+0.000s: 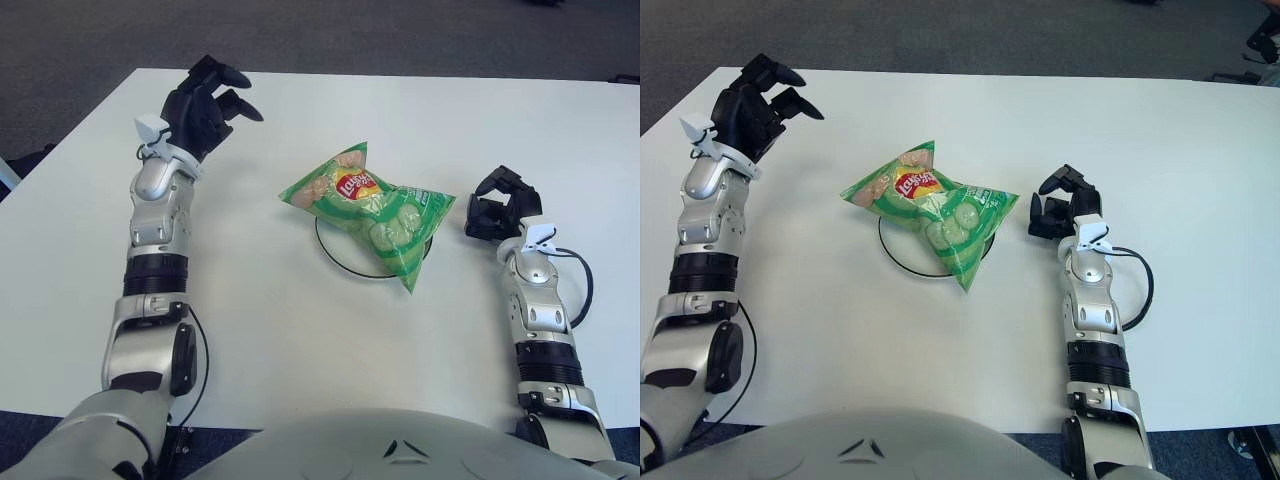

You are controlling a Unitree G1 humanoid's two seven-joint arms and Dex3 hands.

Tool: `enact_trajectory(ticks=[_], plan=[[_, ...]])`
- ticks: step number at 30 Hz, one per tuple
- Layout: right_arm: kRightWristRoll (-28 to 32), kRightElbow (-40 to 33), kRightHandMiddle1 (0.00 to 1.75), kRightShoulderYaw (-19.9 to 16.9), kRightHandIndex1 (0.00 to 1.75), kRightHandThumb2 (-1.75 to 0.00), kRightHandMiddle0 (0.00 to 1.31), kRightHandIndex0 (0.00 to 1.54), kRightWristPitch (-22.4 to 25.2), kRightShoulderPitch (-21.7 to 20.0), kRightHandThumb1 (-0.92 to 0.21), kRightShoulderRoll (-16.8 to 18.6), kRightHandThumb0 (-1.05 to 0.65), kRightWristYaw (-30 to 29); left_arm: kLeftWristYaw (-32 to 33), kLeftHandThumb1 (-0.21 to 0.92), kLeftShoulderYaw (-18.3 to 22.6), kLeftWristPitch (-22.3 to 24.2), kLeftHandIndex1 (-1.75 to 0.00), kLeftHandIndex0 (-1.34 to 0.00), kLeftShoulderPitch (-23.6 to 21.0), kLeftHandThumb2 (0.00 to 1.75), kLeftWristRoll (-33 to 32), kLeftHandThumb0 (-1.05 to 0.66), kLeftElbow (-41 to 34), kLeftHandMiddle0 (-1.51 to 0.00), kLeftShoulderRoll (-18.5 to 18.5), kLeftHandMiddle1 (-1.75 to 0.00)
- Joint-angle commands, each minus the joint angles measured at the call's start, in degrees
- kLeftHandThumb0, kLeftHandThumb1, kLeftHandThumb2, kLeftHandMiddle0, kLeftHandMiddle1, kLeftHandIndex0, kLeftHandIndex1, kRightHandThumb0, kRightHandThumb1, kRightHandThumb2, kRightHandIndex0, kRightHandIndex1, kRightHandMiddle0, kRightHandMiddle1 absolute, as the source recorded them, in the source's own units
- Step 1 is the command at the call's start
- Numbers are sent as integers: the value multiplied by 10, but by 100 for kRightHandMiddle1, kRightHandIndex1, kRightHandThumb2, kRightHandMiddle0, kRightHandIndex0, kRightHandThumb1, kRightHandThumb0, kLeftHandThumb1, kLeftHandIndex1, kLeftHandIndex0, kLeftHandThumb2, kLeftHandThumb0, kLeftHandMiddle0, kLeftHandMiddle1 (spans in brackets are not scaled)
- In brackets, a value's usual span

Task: Put the snack into the plate.

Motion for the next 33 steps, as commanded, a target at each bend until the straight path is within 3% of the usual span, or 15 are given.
enact_trajectory(ticks=[1,7,14,26,33], plan=[[0,35,175,6,175,-147,72,132,-6,53,-19,26,-54,-1,31,92,15,17,-175,-112,24,104,-19,-89,-21,-127,-28,-175],[2,34,175,6,175,-147,72,132,-8,55,-19,27,-54,1,56,91,11,18,-175,-119,53,97,-5,-76,-46,-136,-46,-175],[4,21,175,9,175,-147,72,134,-14,63,-19,30,-53,4,81,72,3,17,-175,-117,101,116,33,-61,-67,-137,-51,-175],[7,22,175,6,175,-154,76,137,-22,63,-14,36,-56,-4,131,63,-21,62,-175,-111,205,127,58,-54,-129,-135,-92,-175],[3,36,175,8,175,-161,82,139,-45,63,-8,30,-59,0,152,61,-27,64,-175,-112,218,128,80,-54,-110,-136,-96,-175]])
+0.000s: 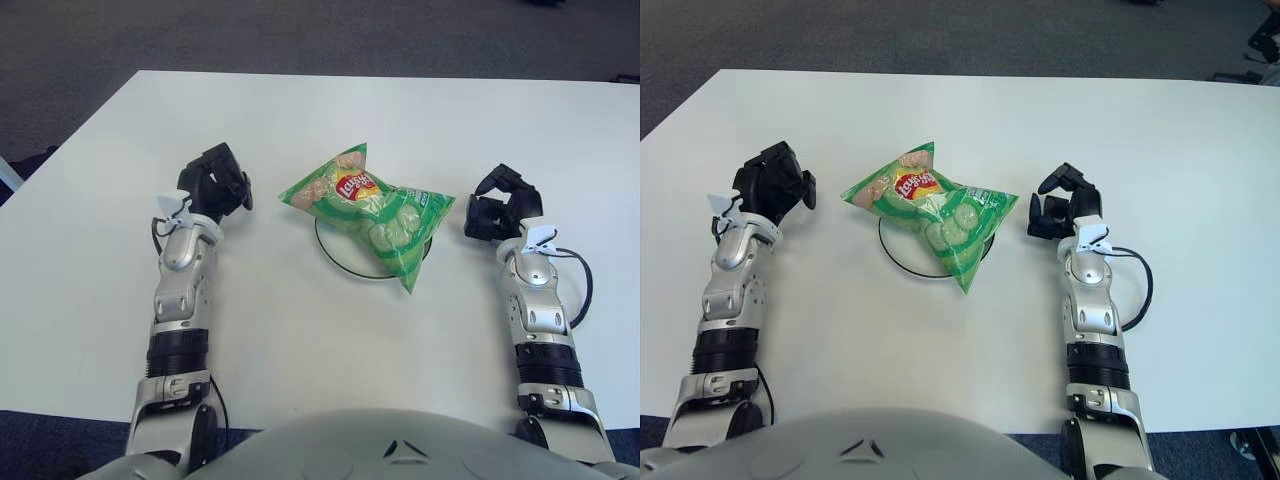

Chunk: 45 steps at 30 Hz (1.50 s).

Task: Put the snack into the plate.

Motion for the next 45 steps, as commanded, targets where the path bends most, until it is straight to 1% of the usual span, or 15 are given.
enact_trajectory(ticks=[1,6,10,16,24,27,31,39,45], plan=[[2,44,175,5,175,-162,82,139,-24,59,-7,26,-59,3,15,61,0,0,-175,-112,34,128,9,-54,23,-136,-18,-175],[8,55,175,3,175,-167,86,139,-37,54,-4,24,-61,12,25,62,-1,-7,-175,-112,38,128,9,-54,32,-136,-26,-175],[10,64,175,1,175,-168,86,139,-47,53,-3,22,-62,18,28,63,-8,-13,-175,-113,52,127,12,-55,35,-136,-32,-175],[13,69,175,-1,175,-171,89,139,-52,52,0,25,-64,25,23,64,-14,-14,-175,-115,66,126,13,-56,40,-138,-31,-175],[19,65,175,-5,175,-172,90,140,-43,52,1,27,-64,25,24,61,-19,-13,-175,-115,80,129,18,-54,50,-140,-33,-175],[20,64,175,-5,175,-173,91,140,-43,51,2,27,-65,24,13,59,-13,-27,-175,-116,87,131,6,-54,79,-142,-41,-175],[22,63,175,-5,175,-173,91,141,-40,51,2,25,-65,24,5,58,-11,-33,-175,-119,89,132,-3,-54,88,-145,-45,-175],[22,63,175,-4,175,-170,88,141,-40,51,-1,26,-63,21,5,58,-11,-54,-175,-123,90,133,-1,-53,111,-148,-48,-175],[23,59,175,-6,175,-169,87,140,-34,51,-2,26,-62,19,15,60,-17,-70,-175,-124,97,129,13,-52,113,-149,-51,-175]])
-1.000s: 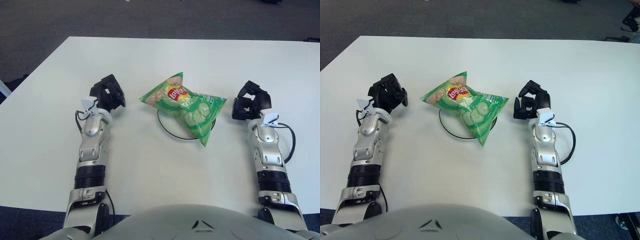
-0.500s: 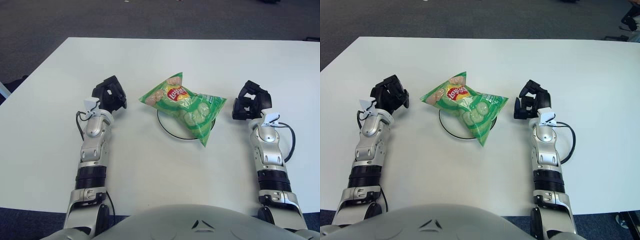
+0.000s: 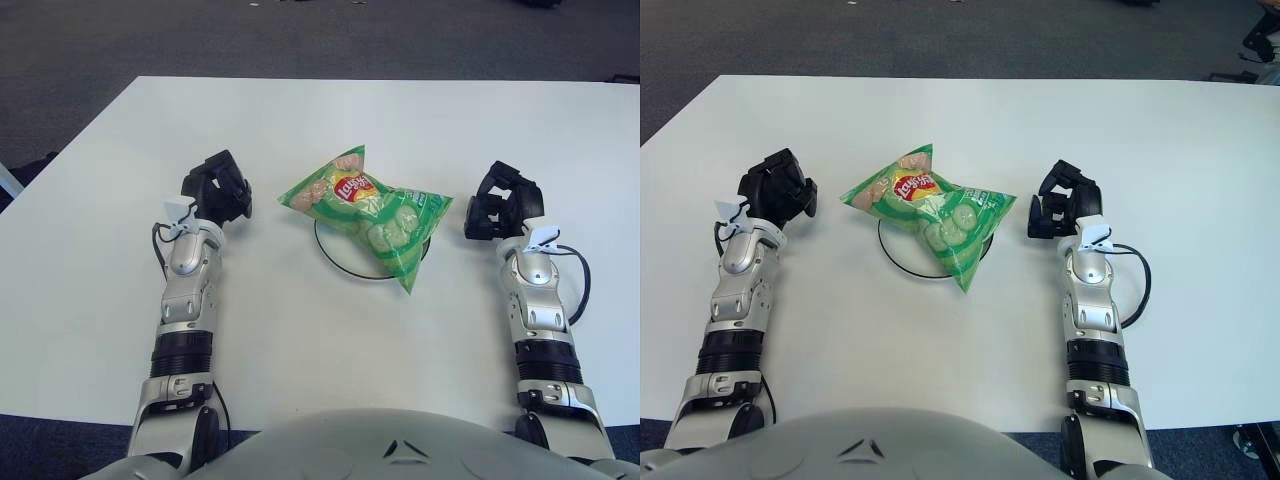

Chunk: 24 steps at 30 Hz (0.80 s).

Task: Put the snack into the plate.

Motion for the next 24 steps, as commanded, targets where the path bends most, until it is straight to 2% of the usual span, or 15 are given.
enact_trajectory(ticks=[1,24], plan=[[6,40,175,-1,175,-168,87,140,9,60,-2,29,-62,-4,9,60,-9,-16,-175,-124,88,129,11,-51,66,-149,-44,-175],[11,25,175,1,175,-153,76,138,37,59,-14,40,-55,-14,2,59,-14,-22,-175,-123,98,122,15,-47,60,-149,-45,-175]])
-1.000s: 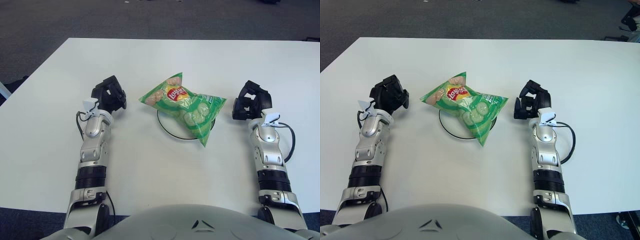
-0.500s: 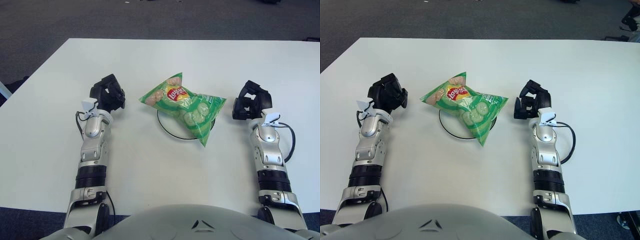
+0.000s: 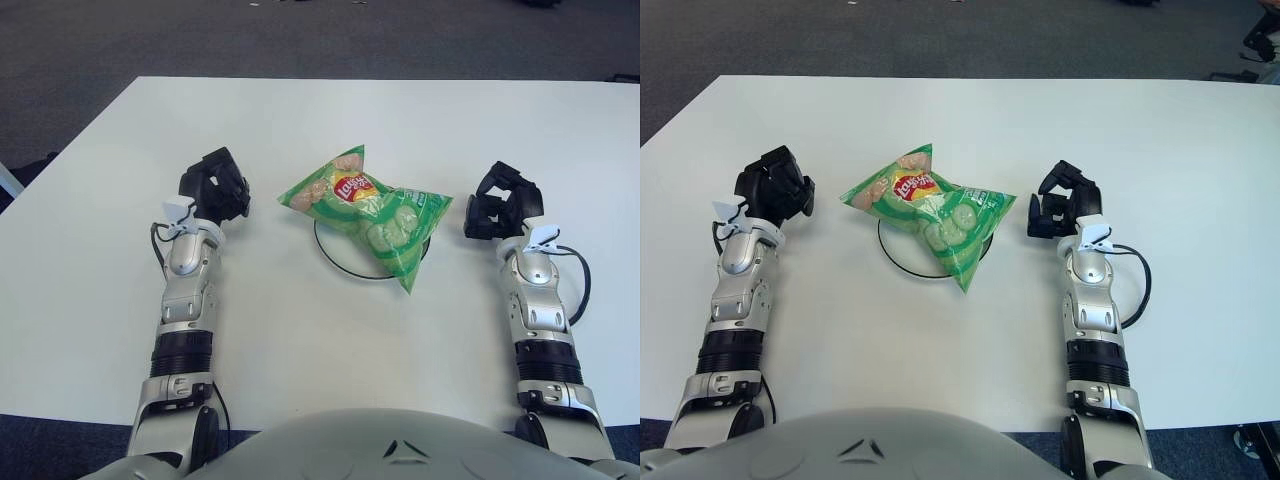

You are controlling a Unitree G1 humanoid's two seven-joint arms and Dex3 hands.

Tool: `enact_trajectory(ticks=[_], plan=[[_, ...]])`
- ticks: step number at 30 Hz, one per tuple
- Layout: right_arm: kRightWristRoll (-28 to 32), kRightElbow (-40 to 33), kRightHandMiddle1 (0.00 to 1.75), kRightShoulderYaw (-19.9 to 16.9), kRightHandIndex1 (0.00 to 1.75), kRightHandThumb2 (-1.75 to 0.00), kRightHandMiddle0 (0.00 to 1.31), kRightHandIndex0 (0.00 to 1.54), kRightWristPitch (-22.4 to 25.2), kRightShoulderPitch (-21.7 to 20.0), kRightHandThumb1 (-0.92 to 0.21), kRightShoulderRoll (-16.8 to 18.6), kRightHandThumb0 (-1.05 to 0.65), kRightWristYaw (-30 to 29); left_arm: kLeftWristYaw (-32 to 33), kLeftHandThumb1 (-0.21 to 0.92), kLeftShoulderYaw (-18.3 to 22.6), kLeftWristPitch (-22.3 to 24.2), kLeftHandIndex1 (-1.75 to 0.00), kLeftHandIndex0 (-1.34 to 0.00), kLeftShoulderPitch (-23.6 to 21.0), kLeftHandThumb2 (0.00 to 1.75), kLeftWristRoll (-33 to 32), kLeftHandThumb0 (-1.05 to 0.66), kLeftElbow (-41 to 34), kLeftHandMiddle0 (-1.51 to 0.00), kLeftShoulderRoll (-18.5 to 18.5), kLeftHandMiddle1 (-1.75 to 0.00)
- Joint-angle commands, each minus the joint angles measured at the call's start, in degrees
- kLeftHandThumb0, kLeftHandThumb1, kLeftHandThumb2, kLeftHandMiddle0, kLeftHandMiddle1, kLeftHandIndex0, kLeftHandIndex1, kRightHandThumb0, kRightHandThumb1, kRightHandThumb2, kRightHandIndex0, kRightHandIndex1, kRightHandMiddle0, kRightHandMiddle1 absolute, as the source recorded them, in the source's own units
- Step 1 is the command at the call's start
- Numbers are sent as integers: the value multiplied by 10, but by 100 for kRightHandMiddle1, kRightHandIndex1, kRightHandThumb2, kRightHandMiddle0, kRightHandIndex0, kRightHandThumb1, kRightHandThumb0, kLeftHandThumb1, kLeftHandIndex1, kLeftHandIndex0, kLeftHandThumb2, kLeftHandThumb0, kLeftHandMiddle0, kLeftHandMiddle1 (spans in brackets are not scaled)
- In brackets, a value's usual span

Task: Put the snack into the plate.

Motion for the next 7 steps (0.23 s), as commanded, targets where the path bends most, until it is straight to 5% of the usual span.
enact_trajectory(ticks=[1,7], plan=[[7,32,175,1,175,-153,76,137,15,58,-14,39,-55,-10,-1,59,-13,-1,-175,-123,99,122,-2,-47,59,-149,-46,-175],[8,24,175,3,175,-152,75,137,27,59,-15,38,-55,-11,-10,58,-10,1,-175,-122,100,121,-20,-47,55,-148,-53,-175]])
